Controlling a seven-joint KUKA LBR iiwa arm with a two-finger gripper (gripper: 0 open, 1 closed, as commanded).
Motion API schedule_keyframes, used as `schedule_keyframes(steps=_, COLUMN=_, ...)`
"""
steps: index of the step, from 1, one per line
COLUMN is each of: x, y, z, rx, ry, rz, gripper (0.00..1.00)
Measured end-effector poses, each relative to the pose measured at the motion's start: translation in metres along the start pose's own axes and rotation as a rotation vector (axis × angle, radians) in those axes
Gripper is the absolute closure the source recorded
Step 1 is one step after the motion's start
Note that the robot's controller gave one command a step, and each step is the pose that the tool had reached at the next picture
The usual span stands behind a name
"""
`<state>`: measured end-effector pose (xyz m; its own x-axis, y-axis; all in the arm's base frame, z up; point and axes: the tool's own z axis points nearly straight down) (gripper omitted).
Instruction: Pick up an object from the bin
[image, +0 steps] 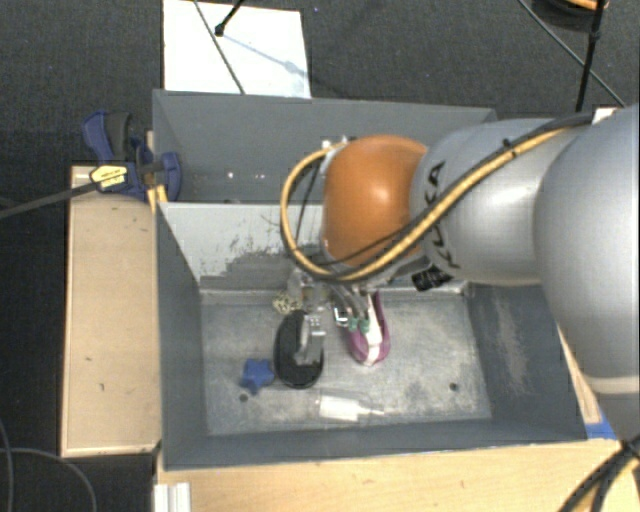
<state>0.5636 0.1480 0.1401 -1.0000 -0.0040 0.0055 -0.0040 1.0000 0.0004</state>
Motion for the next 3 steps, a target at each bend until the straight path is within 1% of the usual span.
schedule_keyframes(steps=1, x=0.018, y=0.024, z=0.066, rx=-0.014, ry=-0.024, rz=0.071, gripper=0.0)
schedule_keyframes(steps=2, x=0.064, y=0.039, z=0.069, rx=-0.002, ry=-0.009, rz=-0.399, gripper=0.0)
schedule_keyframes(steps=3, x=0.064, y=0.037, z=0.07, rx=0.0, ry=-0.006, rz=-0.391, gripper=1.0)
